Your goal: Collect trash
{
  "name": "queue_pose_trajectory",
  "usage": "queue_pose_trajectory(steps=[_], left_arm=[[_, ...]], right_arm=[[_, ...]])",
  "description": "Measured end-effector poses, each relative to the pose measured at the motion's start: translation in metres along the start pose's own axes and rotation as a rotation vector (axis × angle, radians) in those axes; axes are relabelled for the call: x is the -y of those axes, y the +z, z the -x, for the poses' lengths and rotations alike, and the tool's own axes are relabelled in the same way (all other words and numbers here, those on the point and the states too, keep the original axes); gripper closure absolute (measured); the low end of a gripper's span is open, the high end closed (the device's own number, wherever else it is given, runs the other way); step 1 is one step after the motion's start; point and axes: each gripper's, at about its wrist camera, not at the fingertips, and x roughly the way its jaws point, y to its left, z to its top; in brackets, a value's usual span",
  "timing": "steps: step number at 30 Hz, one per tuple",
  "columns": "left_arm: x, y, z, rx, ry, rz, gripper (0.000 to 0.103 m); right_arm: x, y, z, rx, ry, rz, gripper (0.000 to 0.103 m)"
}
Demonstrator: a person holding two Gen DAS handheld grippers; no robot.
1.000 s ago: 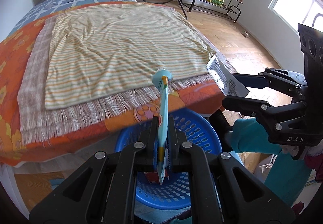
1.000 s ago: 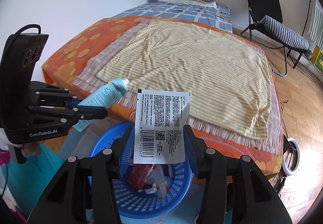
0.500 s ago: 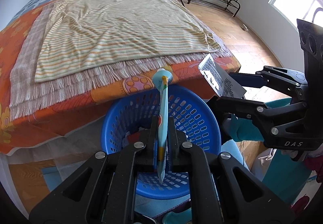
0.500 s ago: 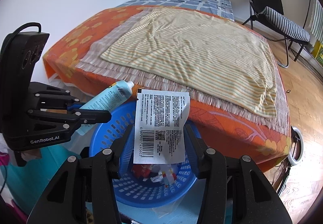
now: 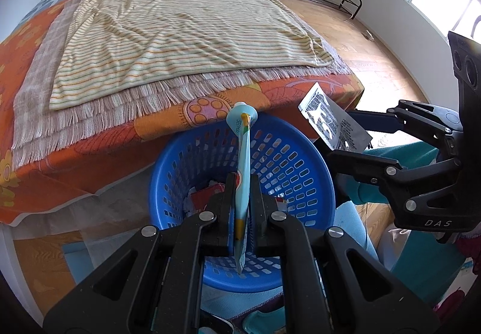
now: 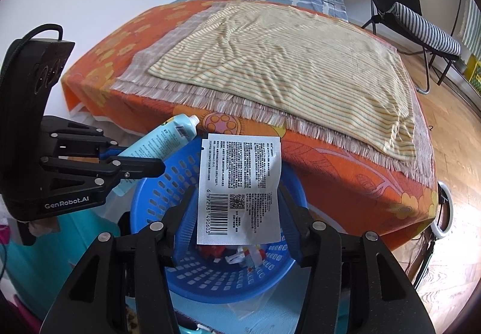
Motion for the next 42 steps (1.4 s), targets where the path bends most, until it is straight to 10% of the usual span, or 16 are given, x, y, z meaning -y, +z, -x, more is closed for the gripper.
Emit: queue_pose_trajectory(steps=[25,30,42], left_arm=[[-0.004,-0.001,-0.001,-0.01,0.025,0.026,0.097],[-0.007,-0.001,0.0,0.002,0.041,0.039,0.068],[-0.008,0.007,0.01,0.036,0.064,0.052,0.05]], right_arm=[[0.004,-0.004,-0.007,-0.032,-0.036,-0.026,0.045],[0.005,-0.003,-0.008,-0.037,-0.042,-0.031,0.04],[0.012,0.003,0.0,-0.009,-0.038,-0.068,0.037]])
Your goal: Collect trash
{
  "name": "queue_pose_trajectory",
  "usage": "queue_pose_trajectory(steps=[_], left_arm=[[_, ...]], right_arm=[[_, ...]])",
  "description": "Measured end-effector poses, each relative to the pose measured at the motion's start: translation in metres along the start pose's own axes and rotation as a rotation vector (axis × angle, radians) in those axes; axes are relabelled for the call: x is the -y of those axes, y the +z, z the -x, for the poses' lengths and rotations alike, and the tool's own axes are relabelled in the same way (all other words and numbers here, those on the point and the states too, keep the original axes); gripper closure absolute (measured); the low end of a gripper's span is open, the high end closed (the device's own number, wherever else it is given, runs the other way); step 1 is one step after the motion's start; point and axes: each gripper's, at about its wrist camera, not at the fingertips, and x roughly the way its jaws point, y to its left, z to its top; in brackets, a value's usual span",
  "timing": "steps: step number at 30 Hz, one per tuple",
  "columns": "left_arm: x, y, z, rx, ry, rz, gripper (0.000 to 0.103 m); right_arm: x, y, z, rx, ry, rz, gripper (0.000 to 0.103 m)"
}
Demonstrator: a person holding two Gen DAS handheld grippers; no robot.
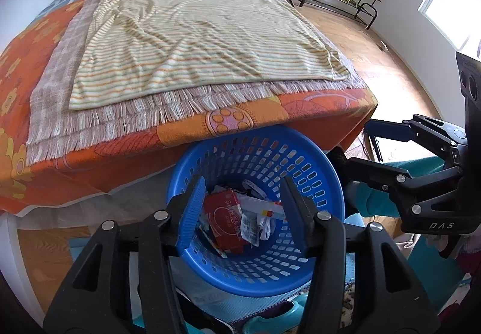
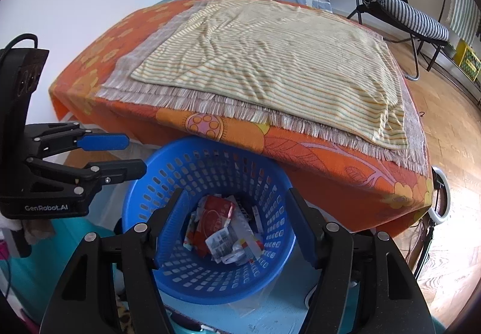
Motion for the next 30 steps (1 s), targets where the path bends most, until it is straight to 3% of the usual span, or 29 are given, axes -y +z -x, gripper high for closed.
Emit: queue_pose_trajectory(steps=[3,6,11,15,24,30], left_arm=[[0.0,0.006,0.005,0.015,0.009,0.008,0.048],[-0.001,0.013,0.012,0.045,0.011,0.02,0.039],[0.002,0.027,0.024,0.093,0.033,0.014,0.038],[0.004,0.041,0.033,0.136,0.051,0.007,0.023],[0.003,0.083,0.051,0.23,0.074,0.002,0.021],[0.002,0.111,0.061,0.305,0.098,0.007,0.012]], right_arm=[[0.002,0.005,0.004,0.015,0.001,-0.009,0.036],[0.004,0.01,0.009,0.03,-0.004,-0.017,0.036],[0.012,0.021,0.017,0.057,-0.005,-0.036,0.035],[0.016,0.032,0.023,0.082,-0.015,-0.045,0.033],[0.031,0.065,0.037,0.141,-0.024,-0.051,0.033],[0.047,0.091,0.049,0.195,-0.037,-0.064,0.032]])
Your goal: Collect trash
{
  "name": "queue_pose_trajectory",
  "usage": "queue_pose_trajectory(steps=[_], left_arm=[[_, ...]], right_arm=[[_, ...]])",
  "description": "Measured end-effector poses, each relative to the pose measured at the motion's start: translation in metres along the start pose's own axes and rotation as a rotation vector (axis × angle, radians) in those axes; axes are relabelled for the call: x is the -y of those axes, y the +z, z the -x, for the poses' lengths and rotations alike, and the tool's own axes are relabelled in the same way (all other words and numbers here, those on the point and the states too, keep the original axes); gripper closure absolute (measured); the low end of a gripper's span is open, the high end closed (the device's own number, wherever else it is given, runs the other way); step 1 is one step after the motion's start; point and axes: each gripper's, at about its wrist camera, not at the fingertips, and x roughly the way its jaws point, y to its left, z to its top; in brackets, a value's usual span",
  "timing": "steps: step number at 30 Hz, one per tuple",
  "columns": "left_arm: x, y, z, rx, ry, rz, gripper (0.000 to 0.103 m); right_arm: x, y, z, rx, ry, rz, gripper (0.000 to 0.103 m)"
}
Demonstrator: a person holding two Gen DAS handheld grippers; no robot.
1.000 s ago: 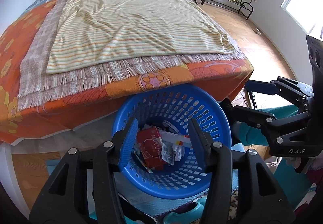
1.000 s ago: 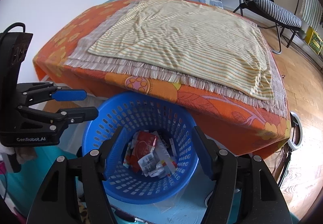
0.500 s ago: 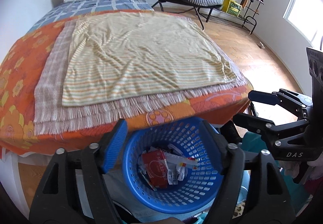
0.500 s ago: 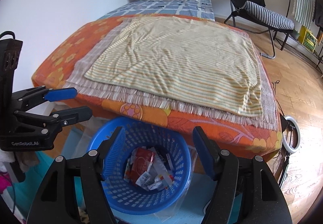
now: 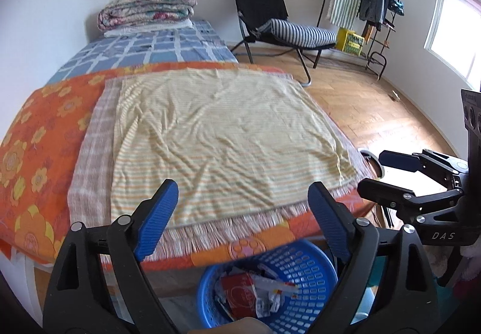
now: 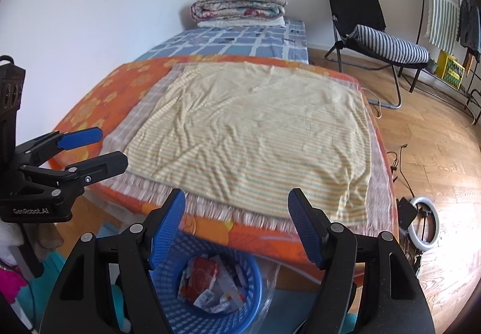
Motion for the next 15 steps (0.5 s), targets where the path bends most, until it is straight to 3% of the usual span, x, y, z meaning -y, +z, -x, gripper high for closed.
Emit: queue_pose_trajectory(steps=[5,15], left_arm=[[-0.005,0.013,-0.004,0.049,0.03,0.015,0.007],[-0.006,0.013,-0.019,0.029,0.035,0.031,0.006]], right_arm=[[0.013,0.014,0.001,0.048,0.007,-0.063,0.03],[0.015,0.02,-0.006,0.048,-0.006,-0.085,0.027]])
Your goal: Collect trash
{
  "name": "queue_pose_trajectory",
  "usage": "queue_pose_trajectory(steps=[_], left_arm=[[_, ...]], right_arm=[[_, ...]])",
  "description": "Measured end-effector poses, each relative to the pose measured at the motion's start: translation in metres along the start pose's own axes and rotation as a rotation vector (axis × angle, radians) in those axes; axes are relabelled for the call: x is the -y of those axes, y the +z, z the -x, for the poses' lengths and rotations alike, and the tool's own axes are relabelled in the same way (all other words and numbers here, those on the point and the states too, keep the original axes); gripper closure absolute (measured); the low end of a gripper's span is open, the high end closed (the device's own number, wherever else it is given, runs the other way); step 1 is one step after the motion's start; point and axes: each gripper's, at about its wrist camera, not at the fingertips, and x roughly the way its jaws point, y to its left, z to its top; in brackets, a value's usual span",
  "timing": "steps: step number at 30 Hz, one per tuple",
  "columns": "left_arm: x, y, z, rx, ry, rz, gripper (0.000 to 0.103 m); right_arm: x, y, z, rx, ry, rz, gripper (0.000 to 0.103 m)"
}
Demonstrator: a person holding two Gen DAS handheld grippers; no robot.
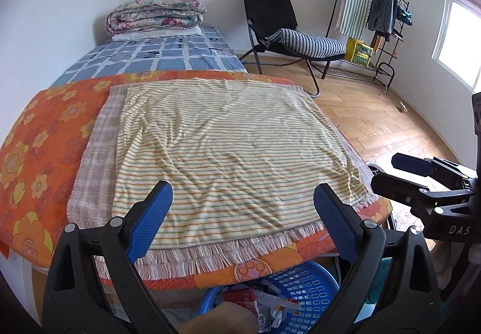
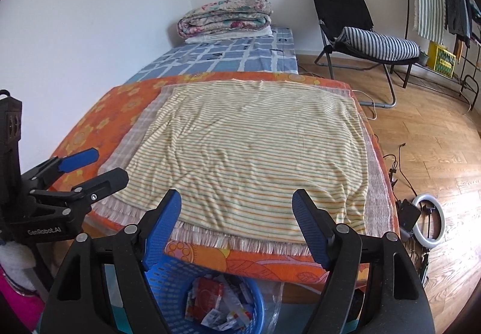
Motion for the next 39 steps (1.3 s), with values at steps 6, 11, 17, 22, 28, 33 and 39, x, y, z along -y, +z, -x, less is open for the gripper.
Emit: queue_pose_trajectory(steps=[6,11,17,22,28,33,39], left_arm=[[0.001,-0.002,0.0,-0.007,0.031,0.007,0.002],[0.002,-0.002,0.002,0.003,0.027,0.004,0.001],[0.003,-0.003,-0.002,-0.032,0.045,0.012,0.001],[0.004,-0.004,-0.003,-0.036,0.059,0.005,0.001],[0.004,-0.005,-0.003,-0.038,0.053,0.005,0.001],[0.004,-0.005,-0.004,-0.038,0.055,0.005,0.001],[0.004,-0.006,-0.004,-0.042,0.055,0.003,0.001]], right_arm=[[0.012,-0.001,-0.003,-0.013,0.012,-0.065,0.026],[0.012,-0.003,-0.003,-0.015,0.012,-0.074,0.026],[0.009,-0.003,-0.004,-0.017,0.008,-0.065,0.026],[0.01,-0.004,-0.003,-0.014,-0.002,-0.067,0.026],[0.009,-0.004,-0.004,-0.018,-0.003,-0.067,0.026],[0.008,-0.005,-0.006,-0.024,-0.006,-0.063,0.026],[0.007,-0.007,-0.006,-0.024,-0.004,-0.065,0.026]])
